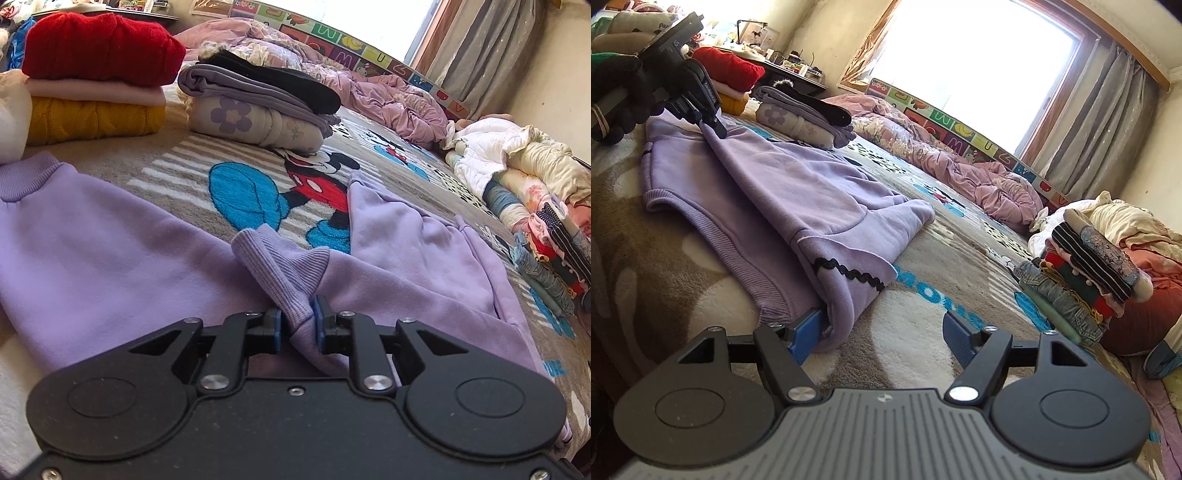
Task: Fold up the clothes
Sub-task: 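Carry the sleeve with the left tool across the sweatshirt body, then lower the sleeve onto the body and open the left tool, then move the left tool to the ribbed hem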
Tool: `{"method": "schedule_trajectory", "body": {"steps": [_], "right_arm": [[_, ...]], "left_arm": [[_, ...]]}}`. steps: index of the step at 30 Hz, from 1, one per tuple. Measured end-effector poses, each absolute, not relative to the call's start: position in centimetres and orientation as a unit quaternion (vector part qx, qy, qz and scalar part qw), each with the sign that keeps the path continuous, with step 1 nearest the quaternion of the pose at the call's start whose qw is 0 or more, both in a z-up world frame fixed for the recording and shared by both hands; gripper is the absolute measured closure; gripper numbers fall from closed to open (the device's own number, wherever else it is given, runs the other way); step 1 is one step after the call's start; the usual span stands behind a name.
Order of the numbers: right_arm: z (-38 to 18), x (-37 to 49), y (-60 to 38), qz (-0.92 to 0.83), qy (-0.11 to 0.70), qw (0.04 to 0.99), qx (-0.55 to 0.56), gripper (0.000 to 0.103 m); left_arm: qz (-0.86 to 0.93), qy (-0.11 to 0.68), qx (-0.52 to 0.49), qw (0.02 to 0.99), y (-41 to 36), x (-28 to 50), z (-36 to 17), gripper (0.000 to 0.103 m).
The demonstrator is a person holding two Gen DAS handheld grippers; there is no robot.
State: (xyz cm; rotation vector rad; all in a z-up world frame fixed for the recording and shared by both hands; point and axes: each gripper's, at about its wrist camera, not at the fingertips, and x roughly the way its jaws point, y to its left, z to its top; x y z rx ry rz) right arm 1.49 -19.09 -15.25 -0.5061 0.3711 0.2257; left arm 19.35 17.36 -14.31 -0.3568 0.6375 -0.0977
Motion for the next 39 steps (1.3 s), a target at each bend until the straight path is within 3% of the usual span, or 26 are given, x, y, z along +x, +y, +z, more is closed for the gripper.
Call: {"method": "schedule_trajectory", "body": {"steps": [4, 9, 16, 23, 39], "right_arm": [[-14.6, 0.8, -18.8, 0.137, 0.158, 0.947, -0.242, 0.033], [-14.0, 0.9, -17.5, 0.17, 0.135, 0.948, -0.233, 0.034], [-14.1, 3.3, -16.0, 0.2, 0.133, 0.947, -0.213, 0.033], [-14.9, 4.8, -15.5, 0.223, 0.146, 0.946, -0.184, 0.033], [-14.6, 6.4, -18.2, 0.231, 0.164, 0.955, -0.085, 0.032]], "left_arm": [[-0.041, 0.305, -0.177, 0.935, 17.6, 18.8, -13.8, 0.076], [-0.016, 0.287, -0.179, 0.941, 18.3, 17.8, -12.6, 0.058], [0.012, 0.266, -0.167, 0.949, 17.9, 16.8, -10.7, 0.058], [-0.067, 0.262, -0.161, 0.949, 13.6, 17.4, -8.3, 0.058], [-0.23, 0.346, -0.175, 0.893, -0.7, 32.3, -6.0, 0.059]]}}
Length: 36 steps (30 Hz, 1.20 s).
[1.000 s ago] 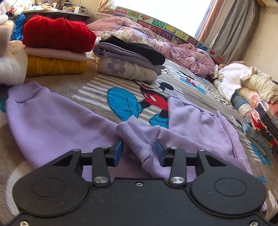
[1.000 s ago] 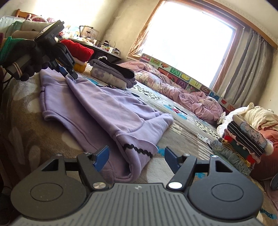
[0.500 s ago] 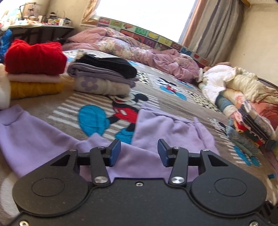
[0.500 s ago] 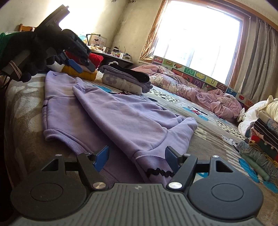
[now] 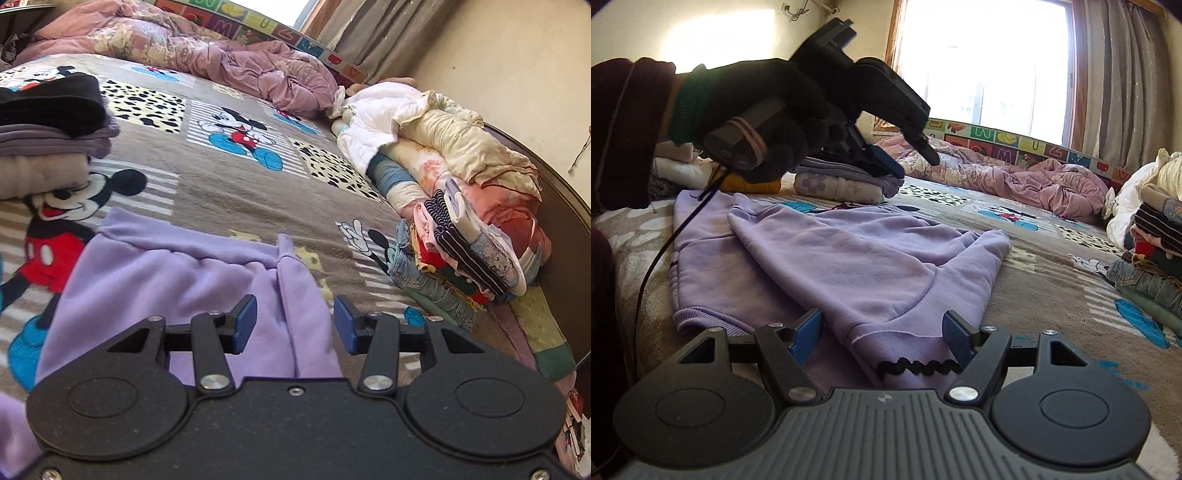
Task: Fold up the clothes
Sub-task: 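Move the left tool to the ribbed hem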
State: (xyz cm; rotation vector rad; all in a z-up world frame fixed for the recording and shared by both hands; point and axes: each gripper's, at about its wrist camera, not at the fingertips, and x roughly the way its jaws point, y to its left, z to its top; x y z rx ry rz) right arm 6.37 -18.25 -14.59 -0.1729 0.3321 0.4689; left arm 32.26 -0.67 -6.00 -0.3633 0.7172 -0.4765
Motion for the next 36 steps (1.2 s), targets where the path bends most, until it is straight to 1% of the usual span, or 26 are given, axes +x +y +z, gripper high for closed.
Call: {"method": "schedule_trajectory", "body": {"steps": [10, 17, 20, 22, 26, 28, 29, 32, 36], "right_arm": [[-14.4, 7.3, -19.0, 0.246, 0.166, 0.954, -0.046, 0.032], [-14.5, 7.8, -19.1, 0.257, 0.177, 0.95, -0.029, 0.031], [-14.7, 8.1, -19.2, 0.261, 0.185, 0.947, -0.023, 0.031], [-14.8, 8.2, -19.1, 0.261, 0.19, 0.946, -0.021, 0.031], [-15.0, 8.3, -19.0, 0.261, 0.195, 0.945, -0.017, 0.031], [-15.2, 8.4, -18.9, 0.262, 0.2, 0.944, -0.017, 0.031], [-15.2, 8.4, -18.9, 0.262, 0.202, 0.944, -0.017, 0.031], [-15.5, 8.6, -18.8, 0.262, 0.209, 0.942, -0.019, 0.03], [-15.8, 8.7, -18.7, 0.263, 0.214, 0.941, -0.02, 0.029]], "left_arm": [[-0.231, 0.401, -0.174, 0.869, -5.8, 40.8, -9.3, 0.06], [-0.224, 0.418, -0.185, 0.861, -6.3, 43.9, -11.4, 0.061], [-0.227, 0.421, -0.188, 0.858, -6.6, 44.7, -11.9, 0.063], [-0.23, 0.423, -0.191, 0.855, -6.7, 45.1, -12.2, 0.068], [-0.235, 0.427, -0.2, 0.85, -7.0, 45.9, -12.8, 0.069], [-0.236, 0.427, -0.196, 0.85, -7.1, 46.1, -12.9, 0.073], [-0.236, 0.427, -0.193, 0.851, -7.1, 46.1, -12.9, 0.081], [-0.242, 0.419, -0.182, 0.856, -7.2, 45.8, -12.7, 0.094], [-0.256, 0.389, -0.165, 0.87, -7.0, 44.8, -11.5, 0.096]]}}
